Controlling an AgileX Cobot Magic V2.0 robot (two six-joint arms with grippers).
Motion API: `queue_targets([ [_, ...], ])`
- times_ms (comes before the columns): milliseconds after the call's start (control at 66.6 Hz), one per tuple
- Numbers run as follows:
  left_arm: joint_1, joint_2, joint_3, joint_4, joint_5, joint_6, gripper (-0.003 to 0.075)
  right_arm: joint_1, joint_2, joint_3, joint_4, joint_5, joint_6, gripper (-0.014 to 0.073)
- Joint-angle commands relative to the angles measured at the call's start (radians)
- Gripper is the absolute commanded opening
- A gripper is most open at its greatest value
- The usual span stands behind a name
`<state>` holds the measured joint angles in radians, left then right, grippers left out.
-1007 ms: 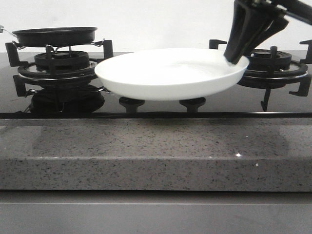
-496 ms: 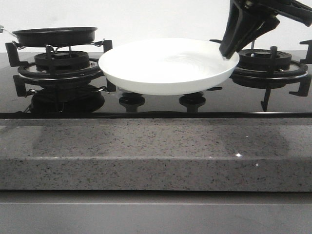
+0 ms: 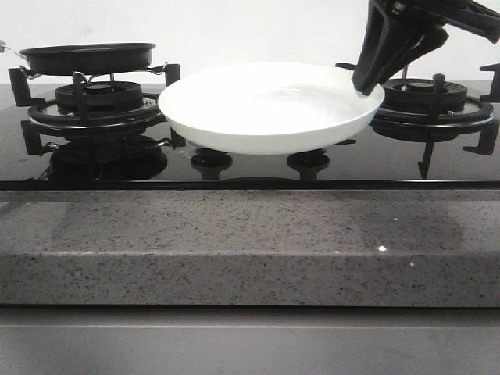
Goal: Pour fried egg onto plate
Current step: 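Grasp the green pan handle with the left gripper and lift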
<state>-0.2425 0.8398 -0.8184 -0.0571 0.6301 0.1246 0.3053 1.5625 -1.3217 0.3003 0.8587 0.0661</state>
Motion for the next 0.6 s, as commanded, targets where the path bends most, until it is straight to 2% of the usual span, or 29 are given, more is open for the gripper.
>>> queue_targets([
  [0, 0.095, 0.046, -0.094, 0.001, -0.002, -0.009, 0.0621, 0.003, -0.046, -0.024, 0.011, -0.039, -0.006, -0.011],
  [135, 0.251, 0.152, -0.198, -0.021, 0.07, -0.009, 0.062, 0.003, -0.046, -0.024, 0.011, -0.039, -0.006, -0.011],
  [270, 0.397, 0.267, -0.281, -0.127, 0.096, 0.0, 0.062, 0.003, -0.046, -0.024, 0.011, -0.039, -0.006, -0.011],
  [451, 0.542, 0.417, -0.384, -0.438, 0.146, 0.163, 0.062, 0.003, -0.046, -0.024, 0.011, -0.039, -0.006, -0.011],
  [586, 0.608, 0.54, -0.471, -0.645, 0.218, 0.271, 0.062, 0.003, -0.046, -0.024, 0.011, -0.039, -0.006, -0.011],
])
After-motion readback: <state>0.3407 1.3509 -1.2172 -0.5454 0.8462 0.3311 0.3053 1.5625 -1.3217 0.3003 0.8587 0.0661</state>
